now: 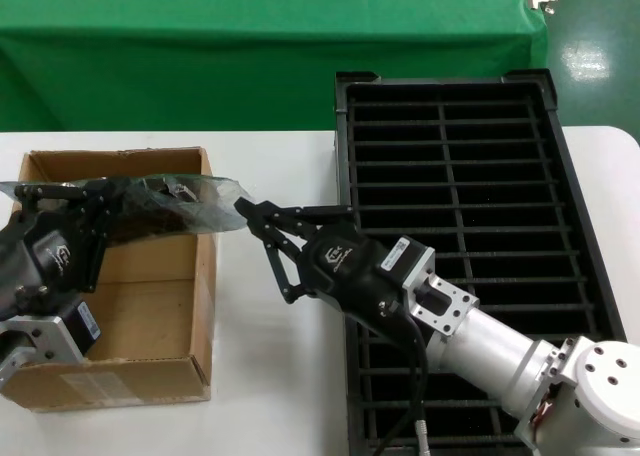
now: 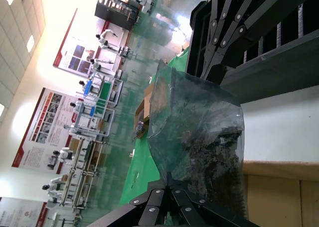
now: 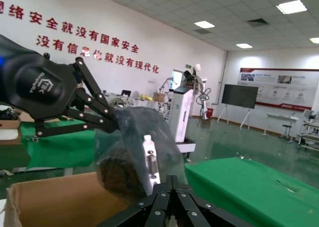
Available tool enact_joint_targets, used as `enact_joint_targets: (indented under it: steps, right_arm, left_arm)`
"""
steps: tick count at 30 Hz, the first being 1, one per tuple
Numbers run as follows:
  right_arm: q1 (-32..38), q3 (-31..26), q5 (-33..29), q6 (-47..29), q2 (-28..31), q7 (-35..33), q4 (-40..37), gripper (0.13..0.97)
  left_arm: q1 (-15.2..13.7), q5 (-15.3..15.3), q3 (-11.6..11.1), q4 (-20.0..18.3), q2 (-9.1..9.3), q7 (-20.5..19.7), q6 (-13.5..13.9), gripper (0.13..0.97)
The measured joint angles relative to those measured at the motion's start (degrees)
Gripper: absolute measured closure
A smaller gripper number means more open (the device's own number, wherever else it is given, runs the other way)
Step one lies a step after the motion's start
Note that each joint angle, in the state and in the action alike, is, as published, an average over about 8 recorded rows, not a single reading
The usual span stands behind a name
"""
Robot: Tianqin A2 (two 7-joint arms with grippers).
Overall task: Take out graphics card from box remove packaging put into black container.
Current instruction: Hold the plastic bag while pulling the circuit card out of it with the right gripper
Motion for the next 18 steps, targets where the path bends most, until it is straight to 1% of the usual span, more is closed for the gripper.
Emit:
enact_joint_targets:
  steps: [6, 18]
  right_arm:
    - [0.12, -0.46, -0.11, -0.80, -0.05, -0.09, 0.09, 0.957]
    - [1.29, -1.15, -0.35, -3.05, 0.40, -1.03, -1.11, 0.959]
  left_arm:
    - [0.00, 0.00, 0.00, 0.00, 0.00, 0.00, 0.00, 0.958]
    - [0.00, 0.00, 0.00, 0.00, 0.00, 0.00, 0.00, 0.958]
